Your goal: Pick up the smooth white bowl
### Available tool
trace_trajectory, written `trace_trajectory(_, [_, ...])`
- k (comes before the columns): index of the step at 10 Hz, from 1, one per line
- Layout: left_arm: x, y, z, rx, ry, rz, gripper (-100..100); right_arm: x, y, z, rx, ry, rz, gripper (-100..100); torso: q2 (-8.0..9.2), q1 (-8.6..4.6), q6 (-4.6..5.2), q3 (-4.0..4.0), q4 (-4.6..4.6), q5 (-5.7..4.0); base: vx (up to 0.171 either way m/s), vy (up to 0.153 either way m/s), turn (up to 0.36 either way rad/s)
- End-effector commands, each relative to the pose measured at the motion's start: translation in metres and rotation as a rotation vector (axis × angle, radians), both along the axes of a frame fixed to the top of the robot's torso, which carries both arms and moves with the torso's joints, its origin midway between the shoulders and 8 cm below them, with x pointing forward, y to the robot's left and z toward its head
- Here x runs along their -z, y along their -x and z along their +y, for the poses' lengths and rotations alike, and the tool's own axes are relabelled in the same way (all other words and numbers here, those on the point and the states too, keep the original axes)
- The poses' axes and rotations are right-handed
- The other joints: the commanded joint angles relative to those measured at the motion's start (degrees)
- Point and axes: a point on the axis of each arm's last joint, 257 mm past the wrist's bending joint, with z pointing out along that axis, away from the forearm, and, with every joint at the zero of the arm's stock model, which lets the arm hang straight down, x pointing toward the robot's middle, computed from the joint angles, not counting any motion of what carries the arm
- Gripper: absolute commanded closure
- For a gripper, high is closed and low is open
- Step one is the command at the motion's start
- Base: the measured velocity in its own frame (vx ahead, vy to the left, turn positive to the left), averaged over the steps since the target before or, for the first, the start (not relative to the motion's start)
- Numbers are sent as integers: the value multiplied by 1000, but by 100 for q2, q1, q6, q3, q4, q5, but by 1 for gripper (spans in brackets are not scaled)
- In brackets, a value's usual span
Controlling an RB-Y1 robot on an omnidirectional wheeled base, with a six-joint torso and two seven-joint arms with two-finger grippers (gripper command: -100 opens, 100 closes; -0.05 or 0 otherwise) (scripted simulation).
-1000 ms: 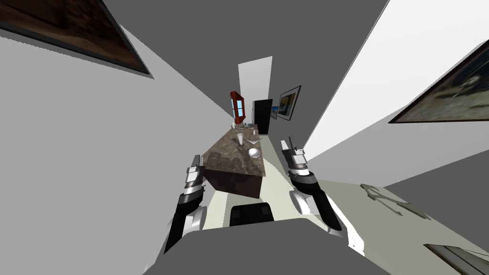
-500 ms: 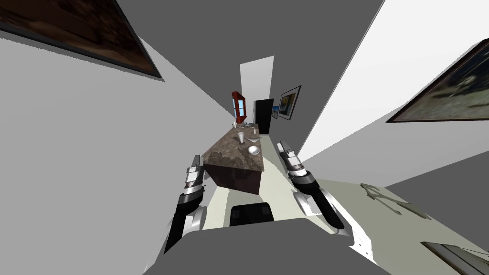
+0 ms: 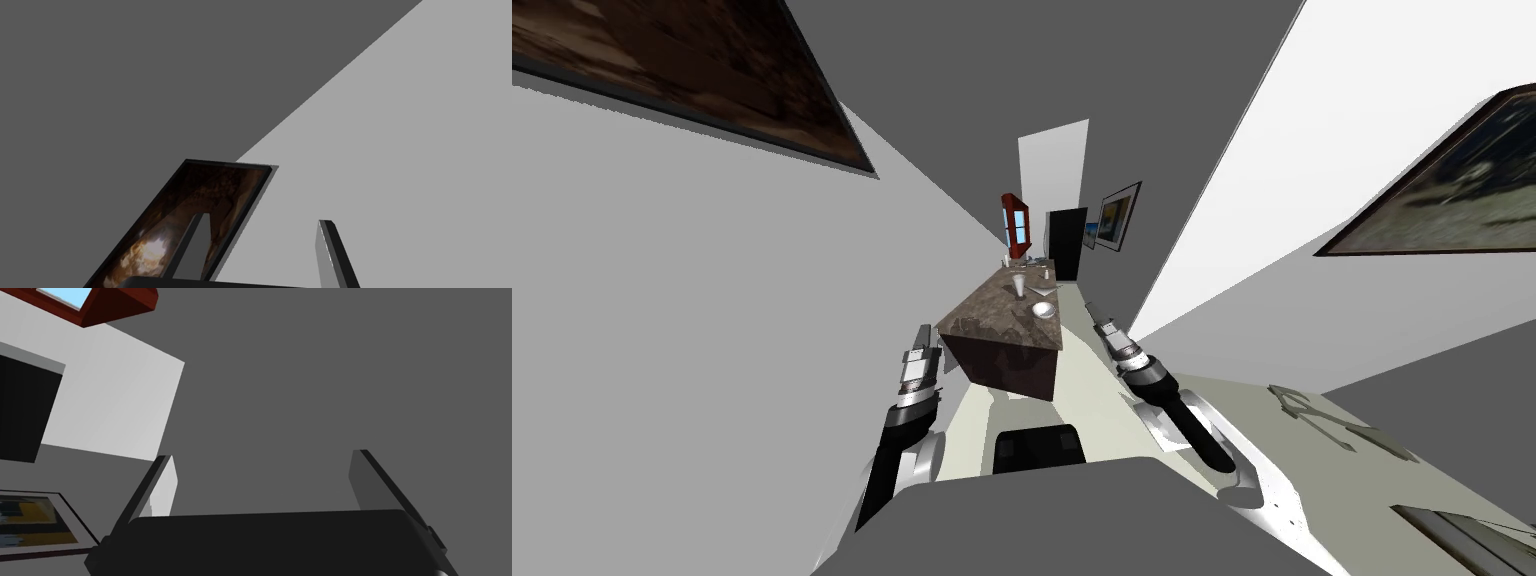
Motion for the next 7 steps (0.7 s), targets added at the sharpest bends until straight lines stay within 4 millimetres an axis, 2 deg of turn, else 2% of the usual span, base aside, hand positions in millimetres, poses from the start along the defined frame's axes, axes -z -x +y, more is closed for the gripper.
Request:
trace_trajectory(1, [0,0,0,0,0,0,0,19,-4,2,-2,87,37,-100,0,0,0,0,0,0,-82,-9,71])
trace_trajectory(2, [0,0,0,0,0,0,0,20,-4,3,-8,99,38,-100,1,-3,-1,0,-1,0,-74,0,39])
trace_trajectory(3, [0,0,0,0,0,0,0,37,-7,3,-5,171,70,-100,-2,0,0,-1,-1,0,-92,12,95])
trace_trajectory(4, [0,0,0,0,0,0,0,38,-7,3,-11,184,72,-100,2,3,-2,1,0,1,-76,8,31])
trace_trajectory(5, [0,0,0,0,0,0,0,55,-10,1,-7,257,104,-100,-1,3,1,-1,0,1,-79,23,68])
trace_trajectory(6, [0,0,0,0,0,0,0,56,-10,1,-13,272,106,-100,0,7,0,0,-1,2,-73,13,43])
trace_trajectory(7, [0,0,0,0,0,0,0,74,-13,-3,-6,343,139,-100,-3,5,0,-2,-1,1,-72,11,93])
